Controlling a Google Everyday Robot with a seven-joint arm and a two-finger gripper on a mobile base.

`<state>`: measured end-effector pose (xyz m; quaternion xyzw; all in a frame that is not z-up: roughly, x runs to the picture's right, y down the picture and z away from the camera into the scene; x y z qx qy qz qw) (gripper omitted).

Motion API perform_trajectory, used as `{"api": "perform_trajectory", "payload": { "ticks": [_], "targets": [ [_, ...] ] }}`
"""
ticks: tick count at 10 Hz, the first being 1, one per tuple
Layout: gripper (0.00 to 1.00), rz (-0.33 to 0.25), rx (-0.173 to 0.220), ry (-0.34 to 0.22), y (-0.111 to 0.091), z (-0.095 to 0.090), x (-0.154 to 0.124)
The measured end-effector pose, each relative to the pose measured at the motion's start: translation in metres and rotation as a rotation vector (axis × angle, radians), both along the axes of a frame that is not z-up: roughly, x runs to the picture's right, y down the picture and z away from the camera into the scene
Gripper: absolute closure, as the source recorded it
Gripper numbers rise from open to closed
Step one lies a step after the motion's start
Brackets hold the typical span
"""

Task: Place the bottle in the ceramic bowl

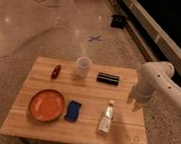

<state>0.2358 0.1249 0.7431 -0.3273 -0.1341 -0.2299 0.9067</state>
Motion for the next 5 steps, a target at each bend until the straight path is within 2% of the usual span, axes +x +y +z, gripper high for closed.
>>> {"api": "perform_trajectory", "payload": {
  "ticks": [2,3,5],
  "targets": [
    [0.55,-0.002,-0.001,-0.012,0.005,0.005,-0.008],
    [0.55,-0.003,0.004,-0.013,0.001,0.009,-0.005],
    [0.55,-0.004,-0.007,-0.009,0.009,0.009,0.011]
  ]
}}
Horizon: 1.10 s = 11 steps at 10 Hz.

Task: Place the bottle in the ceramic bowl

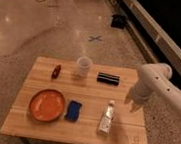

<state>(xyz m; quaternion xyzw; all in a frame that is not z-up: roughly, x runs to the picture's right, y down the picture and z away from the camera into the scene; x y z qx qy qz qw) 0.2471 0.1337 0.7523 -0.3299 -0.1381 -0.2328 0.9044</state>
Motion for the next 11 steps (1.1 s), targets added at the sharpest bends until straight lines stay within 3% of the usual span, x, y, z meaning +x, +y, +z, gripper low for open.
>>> {"api": "perform_trajectory", "payload": {
  "ticks": [2,4,7,11],
  "targets": [
    [0.55,-0.003,-0.004,-0.005,0.020,0.002,-0.014],
    [0.55,-0.004,-0.006,0.004,0.039,0.000,-0.012],
    [0.55,-0.041,-0.033,-0.009,0.022,0.008,-0.010],
    [0.55,-0.057,-0.055,-0.007,0.039,0.002,-0.005]
  ]
}}
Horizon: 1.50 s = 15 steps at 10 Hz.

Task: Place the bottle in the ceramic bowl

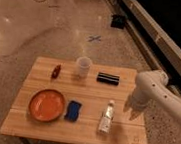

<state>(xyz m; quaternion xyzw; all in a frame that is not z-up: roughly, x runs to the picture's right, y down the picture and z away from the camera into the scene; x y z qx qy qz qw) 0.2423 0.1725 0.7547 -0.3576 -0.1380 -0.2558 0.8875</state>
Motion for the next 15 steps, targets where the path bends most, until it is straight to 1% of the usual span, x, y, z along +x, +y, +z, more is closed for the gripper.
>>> {"api": "perform_trajectory", "payload": {
  "ticks": [1,2,3,4,5,6,7,8,9,10,11,12,13,14,15],
  "targets": [
    [0.55,-0.005,0.004,-0.010,-0.005,0.000,0.001],
    [0.55,-0.002,0.003,-0.021,-0.009,0.005,-0.006],
    [0.55,-0.010,-0.007,-0.029,-0.008,0.005,-0.014],
    [0.55,-0.029,-0.018,-0.027,-0.002,0.000,-0.015],
    [0.55,-0.056,-0.043,-0.025,0.009,-0.009,-0.016],
    [0.55,-0.051,-0.030,-0.015,0.015,-0.014,-0.015],
    [0.55,-0.048,-0.012,-0.020,0.018,-0.009,-0.024],
    [0.55,-0.049,-0.014,-0.034,0.019,-0.006,-0.032],
    [0.55,-0.048,-0.020,-0.041,0.018,-0.007,-0.030],
    [0.55,-0.059,-0.022,-0.034,0.017,-0.011,-0.027],
    [0.55,-0.064,-0.026,-0.037,0.023,-0.013,-0.028],
    [0.55,-0.072,-0.033,-0.024,0.031,-0.013,-0.024],
    [0.55,-0.113,-0.036,-0.014,0.038,-0.013,-0.023],
    [0.55,-0.110,-0.030,-0.011,0.040,-0.013,-0.026],
    [0.55,-0.112,-0.021,-0.027,0.036,-0.010,-0.034]
  ]
}}
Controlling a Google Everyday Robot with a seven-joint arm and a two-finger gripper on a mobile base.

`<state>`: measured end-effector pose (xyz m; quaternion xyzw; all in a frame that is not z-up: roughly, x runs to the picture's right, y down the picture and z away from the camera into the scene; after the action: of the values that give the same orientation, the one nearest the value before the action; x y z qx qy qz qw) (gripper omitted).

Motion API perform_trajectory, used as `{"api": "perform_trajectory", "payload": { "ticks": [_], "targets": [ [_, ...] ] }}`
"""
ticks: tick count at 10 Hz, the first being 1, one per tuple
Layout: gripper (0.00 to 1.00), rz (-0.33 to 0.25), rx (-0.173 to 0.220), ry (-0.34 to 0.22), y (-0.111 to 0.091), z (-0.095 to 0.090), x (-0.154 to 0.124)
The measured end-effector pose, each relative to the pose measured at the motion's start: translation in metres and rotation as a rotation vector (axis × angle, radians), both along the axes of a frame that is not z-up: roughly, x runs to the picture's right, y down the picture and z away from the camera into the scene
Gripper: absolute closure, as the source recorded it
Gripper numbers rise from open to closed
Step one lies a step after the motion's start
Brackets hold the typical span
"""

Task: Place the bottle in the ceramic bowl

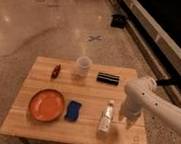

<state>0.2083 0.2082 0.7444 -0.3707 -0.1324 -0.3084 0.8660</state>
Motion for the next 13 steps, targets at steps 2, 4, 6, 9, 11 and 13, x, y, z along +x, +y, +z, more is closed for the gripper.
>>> {"api": "perform_trajectory", "payload": {
  "ticks": [2,4,6,9,11,13],
  "targets": [
    [0.55,0.002,0.014,-0.004,-0.004,-0.009,0.004],
    [0.55,-0.037,-0.027,0.024,0.005,-0.010,-0.009],
    [0.55,-0.051,-0.011,0.016,0.017,0.010,-0.008],
    [0.55,-0.062,0.006,0.025,0.017,0.009,-0.025],
    [0.53,-0.080,0.008,0.026,0.006,-0.006,-0.021],
    [0.37,-0.078,0.009,0.005,0.003,-0.008,-0.024]
  ]
}}
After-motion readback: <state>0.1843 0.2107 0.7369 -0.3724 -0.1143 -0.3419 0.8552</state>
